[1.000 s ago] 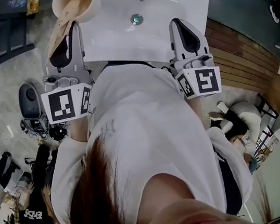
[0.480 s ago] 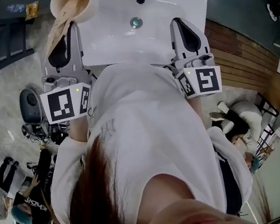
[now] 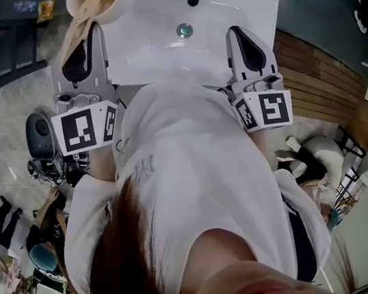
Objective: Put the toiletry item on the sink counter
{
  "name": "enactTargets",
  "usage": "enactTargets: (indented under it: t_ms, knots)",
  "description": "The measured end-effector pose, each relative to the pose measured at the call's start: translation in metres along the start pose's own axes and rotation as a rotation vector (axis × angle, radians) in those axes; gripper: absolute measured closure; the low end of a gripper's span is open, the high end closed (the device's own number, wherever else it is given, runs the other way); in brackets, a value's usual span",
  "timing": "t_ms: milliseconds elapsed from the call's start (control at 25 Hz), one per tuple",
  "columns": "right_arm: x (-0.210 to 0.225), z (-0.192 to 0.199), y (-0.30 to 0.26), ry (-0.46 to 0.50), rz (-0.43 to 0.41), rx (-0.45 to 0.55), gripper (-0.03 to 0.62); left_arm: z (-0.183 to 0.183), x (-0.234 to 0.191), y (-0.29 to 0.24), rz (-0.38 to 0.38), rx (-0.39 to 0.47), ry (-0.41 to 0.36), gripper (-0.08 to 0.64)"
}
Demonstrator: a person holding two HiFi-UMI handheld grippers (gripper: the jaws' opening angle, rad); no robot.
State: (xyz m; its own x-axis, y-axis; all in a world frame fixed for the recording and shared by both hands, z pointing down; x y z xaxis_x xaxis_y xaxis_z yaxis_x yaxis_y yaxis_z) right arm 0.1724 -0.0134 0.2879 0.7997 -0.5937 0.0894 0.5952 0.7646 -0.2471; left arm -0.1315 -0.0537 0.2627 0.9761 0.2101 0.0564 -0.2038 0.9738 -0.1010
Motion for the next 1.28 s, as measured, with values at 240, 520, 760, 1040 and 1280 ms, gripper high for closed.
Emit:
enactTargets:
  t_ms: [240, 520, 760, 1040, 1280]
  knots:
    - [-0.002, 0.007, -0.004, -0.004, 0.005, -0.008, 0.581, 0.010, -0.011, -0.016, -0.026, 0.004, -0.011, 0.512]
    - [-0.006, 0.017, -0.009, -0.014, 0.022, -0.039, 0.581, 0.031, -0.022, -0.038, -0.052, 0.016, -0.006, 0.512]
    - [-0.009, 0.019, -0.015, -0.020, 0.031, -0.058, 0.581, 0.051, -0.027, -0.060, -0.058, 0.010, 0.004, 0.512]
    - [-0.013, 0.024, -0.018, -0.028, 0.048, -0.096, 0.581, 0.084, -0.031, -0.083, -0.045, -0.006, 0.001, 0.512]
    - [-0.016, 0.029, -0.021, -0.037, 0.053, -0.127, 0.581, 0.114, -0.038, -0.102, -0.072, -0.036, 0.005, 0.511]
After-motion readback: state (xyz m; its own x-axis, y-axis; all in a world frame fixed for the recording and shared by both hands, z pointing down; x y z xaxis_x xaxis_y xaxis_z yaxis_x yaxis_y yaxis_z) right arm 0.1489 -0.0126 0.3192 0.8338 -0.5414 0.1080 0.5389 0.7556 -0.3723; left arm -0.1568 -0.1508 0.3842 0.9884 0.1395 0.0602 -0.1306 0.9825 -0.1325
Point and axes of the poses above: the fingertips, and each gripper's own axes: y backward along the fingers, x to its right, z out of its underside, the point moved 9 cm from there along y, backward along the fingers, and after that the axes turned 13 degrees about -z, right-handed, at the moved point
